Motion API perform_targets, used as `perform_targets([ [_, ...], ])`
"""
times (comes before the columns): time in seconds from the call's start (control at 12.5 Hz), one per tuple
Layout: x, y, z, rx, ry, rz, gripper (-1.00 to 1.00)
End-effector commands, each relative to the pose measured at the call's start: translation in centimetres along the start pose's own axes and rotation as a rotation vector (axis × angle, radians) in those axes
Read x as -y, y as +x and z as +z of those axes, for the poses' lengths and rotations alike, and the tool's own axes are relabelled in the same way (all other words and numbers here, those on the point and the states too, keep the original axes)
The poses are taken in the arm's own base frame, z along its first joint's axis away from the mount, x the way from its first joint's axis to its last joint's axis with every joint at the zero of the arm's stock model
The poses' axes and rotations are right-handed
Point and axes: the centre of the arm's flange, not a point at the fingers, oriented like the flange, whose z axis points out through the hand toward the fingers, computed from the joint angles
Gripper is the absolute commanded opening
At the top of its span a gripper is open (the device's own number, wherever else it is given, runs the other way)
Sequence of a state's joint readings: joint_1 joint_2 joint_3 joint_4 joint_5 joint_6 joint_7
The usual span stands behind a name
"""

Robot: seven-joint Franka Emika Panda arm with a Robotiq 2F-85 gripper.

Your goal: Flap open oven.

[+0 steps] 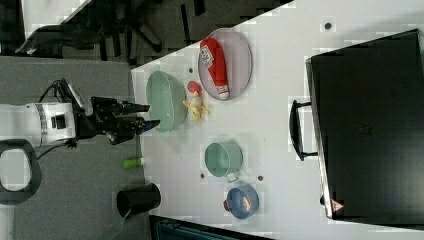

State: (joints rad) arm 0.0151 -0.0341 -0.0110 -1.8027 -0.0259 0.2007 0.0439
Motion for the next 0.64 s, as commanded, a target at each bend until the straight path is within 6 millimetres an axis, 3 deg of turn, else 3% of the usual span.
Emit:
perform_targets([
  [0.08,-12.66,-6.41,-5.49,0.037,0.016,0.141,0.59],
  [0.24,-12.66,-6.41,-5.5,0.037,0.017,0.14,1.0],
  [0.48,-12.66,-6.41,-5.48,0.037,0.016,0.14,1.0],
  [0.56,-12.66,-6.41,-5.47,0.038,0.016,0.14,0.9],
  [0.64,-12.67,-6.41,-5.45,0.038,0.016,0.141,0.65],
])
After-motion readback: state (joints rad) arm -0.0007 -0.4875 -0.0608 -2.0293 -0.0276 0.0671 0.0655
